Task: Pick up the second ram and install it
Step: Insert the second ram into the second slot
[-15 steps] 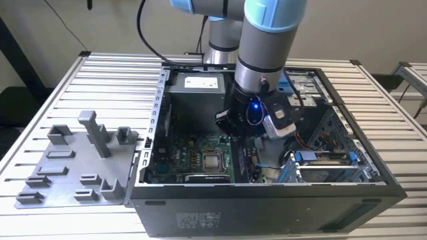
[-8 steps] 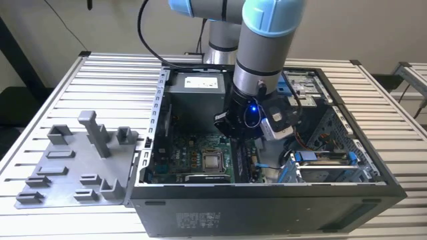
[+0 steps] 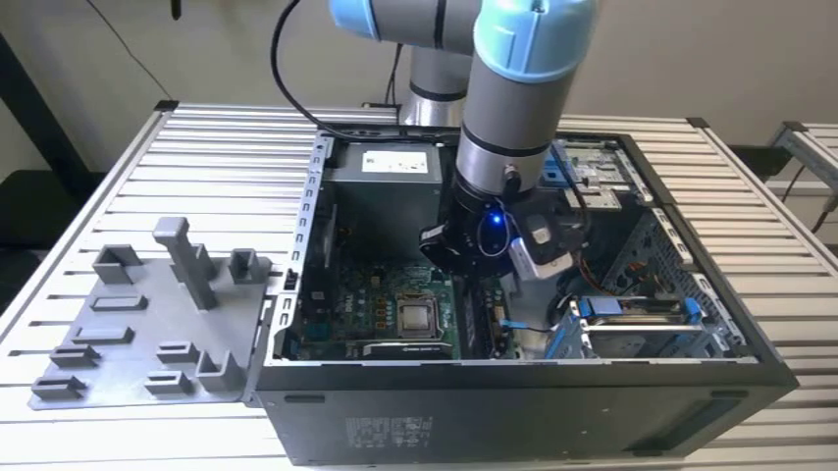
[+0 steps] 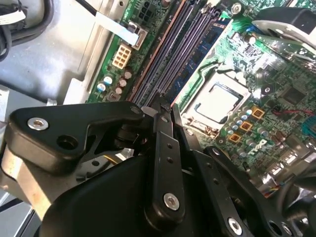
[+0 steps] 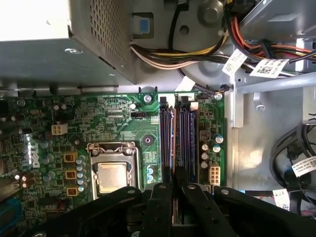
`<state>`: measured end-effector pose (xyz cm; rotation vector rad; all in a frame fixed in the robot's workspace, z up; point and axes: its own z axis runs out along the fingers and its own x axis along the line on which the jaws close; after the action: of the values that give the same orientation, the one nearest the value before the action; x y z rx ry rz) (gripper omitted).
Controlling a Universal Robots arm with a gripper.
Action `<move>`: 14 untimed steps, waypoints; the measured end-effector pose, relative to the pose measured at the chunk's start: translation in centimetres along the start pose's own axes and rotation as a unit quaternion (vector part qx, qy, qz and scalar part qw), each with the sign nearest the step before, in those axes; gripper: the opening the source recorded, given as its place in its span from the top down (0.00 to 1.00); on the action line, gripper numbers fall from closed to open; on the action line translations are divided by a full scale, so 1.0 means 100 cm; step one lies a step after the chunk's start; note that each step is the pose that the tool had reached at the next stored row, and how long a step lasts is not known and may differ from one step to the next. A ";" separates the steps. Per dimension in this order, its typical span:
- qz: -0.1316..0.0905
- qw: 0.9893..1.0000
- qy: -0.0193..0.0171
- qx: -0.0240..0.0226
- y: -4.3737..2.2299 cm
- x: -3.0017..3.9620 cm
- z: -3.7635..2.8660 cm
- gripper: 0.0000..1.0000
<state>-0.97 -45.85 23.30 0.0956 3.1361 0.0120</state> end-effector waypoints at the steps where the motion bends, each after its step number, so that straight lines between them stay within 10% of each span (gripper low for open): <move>1: 0.000 1.000 0.000 0.000 -0.0001 0.0000 0.0008 0.86; 14: 0.000 1.000 0.000 0.000 -0.0030 0.0000 0.0057 0.86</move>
<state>-0.98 -46.15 22.72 0.0955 3.1361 0.0123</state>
